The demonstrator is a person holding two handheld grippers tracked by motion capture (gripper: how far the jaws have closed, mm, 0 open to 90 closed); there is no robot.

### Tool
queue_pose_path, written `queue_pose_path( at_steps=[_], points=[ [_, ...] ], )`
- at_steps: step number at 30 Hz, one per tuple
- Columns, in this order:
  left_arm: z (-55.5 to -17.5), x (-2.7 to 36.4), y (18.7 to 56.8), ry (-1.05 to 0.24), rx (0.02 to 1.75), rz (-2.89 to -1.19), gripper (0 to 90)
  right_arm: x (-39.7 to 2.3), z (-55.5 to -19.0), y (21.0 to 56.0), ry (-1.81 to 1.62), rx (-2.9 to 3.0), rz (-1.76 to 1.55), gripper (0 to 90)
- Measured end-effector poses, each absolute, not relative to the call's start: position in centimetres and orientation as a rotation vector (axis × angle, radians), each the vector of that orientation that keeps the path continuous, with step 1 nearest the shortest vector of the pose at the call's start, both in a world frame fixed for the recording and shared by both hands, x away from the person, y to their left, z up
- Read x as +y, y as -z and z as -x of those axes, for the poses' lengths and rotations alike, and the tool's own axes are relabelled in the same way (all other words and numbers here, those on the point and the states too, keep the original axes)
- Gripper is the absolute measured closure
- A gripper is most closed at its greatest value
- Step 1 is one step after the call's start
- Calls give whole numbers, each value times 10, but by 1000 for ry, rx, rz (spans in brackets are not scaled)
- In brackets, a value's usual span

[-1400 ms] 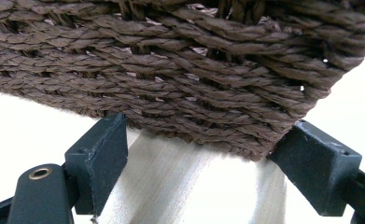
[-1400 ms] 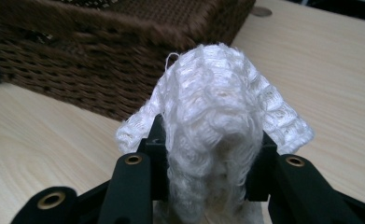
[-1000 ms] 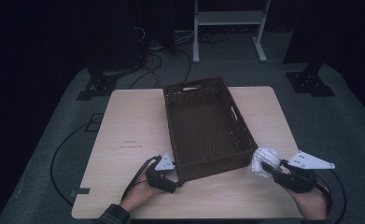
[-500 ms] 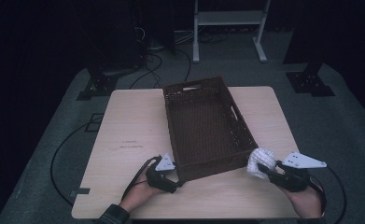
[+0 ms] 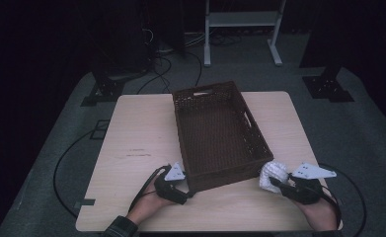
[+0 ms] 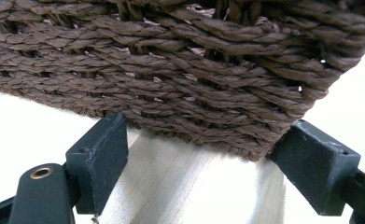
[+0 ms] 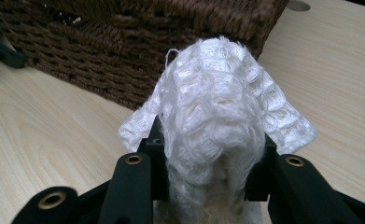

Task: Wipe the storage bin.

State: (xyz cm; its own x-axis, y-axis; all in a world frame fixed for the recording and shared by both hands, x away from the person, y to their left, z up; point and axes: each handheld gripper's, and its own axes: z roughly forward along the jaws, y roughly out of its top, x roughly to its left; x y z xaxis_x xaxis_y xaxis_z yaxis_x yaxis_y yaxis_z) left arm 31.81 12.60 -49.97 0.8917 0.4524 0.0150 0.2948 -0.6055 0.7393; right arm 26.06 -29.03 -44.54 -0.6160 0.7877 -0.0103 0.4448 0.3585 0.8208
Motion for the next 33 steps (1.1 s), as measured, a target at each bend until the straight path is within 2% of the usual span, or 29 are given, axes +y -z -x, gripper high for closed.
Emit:
queue_pose_path(
  at_steps=[24, 33],
  points=[
    [-318, 126, 500, -255, 533, -2260, 187, -283, -277, 478, -1097, 2350, -1143, 622],
    [-318, 126, 500, -255, 535, -2259, 188, -285, -274, 471, -1131, 2331, -1151, 620]
  ],
)
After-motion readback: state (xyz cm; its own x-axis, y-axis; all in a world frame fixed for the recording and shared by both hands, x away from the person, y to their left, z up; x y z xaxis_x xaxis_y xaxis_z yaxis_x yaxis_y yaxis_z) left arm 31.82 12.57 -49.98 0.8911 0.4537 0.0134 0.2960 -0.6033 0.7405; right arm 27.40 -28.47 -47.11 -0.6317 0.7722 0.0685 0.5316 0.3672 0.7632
